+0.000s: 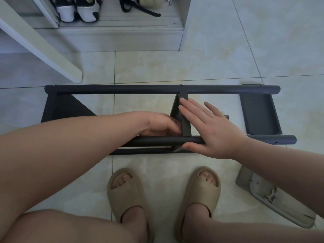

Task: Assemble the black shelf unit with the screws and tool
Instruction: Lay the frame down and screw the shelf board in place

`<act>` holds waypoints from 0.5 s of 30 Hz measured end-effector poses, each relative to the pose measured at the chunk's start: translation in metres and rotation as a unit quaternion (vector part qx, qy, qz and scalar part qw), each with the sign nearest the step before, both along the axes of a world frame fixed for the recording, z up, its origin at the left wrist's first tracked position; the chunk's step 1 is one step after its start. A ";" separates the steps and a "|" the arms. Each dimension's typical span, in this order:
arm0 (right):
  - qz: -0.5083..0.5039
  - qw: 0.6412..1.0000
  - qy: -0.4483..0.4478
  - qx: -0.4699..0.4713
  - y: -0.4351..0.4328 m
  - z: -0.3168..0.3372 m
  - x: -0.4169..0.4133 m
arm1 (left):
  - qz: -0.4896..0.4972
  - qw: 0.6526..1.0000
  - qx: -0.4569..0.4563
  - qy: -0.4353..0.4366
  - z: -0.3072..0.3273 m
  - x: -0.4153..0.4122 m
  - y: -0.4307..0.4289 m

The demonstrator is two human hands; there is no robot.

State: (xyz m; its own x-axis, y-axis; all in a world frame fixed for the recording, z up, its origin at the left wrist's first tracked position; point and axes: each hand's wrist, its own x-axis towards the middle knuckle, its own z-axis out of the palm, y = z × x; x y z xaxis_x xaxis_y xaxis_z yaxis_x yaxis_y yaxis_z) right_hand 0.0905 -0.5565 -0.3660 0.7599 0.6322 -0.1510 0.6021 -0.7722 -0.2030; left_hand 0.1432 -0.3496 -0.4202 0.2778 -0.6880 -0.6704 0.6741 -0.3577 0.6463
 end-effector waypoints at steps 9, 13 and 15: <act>0.003 1.000 0.006 -0.011 0.000 0.002 0.000 | 0.018 1.000 0.004 -0.006 0.003 -0.002 -0.001; 0.002 1.000 0.007 -0.011 0.000 0.002 0.000 | 0.017 1.000 -0.006 0.016 0.008 -0.003 -0.002; 0.002 1.000 0.005 -0.011 0.000 0.001 0.000 | -0.006 1.000 -0.009 0.019 0.011 -0.002 -0.002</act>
State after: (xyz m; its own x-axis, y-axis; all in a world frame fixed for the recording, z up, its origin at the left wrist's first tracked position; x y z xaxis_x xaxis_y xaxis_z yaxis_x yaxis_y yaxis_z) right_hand 0.0907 -0.5566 -0.3646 0.7554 0.6318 -0.1734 0.6033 -0.7740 -0.1921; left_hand 0.1413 -0.3511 -0.4096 0.2443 -0.7039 -0.6670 0.6934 -0.3540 0.6276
